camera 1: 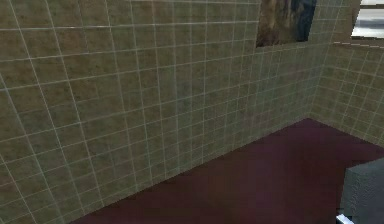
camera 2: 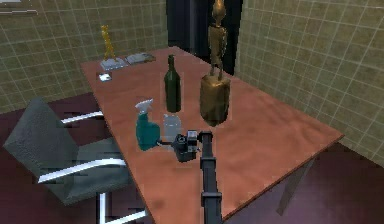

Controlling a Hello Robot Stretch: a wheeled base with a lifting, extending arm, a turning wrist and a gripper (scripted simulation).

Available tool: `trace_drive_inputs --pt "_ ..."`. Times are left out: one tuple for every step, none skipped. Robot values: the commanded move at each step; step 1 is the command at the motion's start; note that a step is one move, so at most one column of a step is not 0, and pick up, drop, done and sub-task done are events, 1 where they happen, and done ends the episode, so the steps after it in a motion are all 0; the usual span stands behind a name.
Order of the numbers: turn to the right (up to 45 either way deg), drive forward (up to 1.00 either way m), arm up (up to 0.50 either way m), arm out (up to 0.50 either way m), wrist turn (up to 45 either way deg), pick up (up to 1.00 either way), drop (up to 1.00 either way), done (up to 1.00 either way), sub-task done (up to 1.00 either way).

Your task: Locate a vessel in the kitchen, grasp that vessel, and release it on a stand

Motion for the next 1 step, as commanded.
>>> trace_drive_inputs --pt "0.0 0.00 0.00 0.00 0.0 1.00 0.00 0.00 0.00"
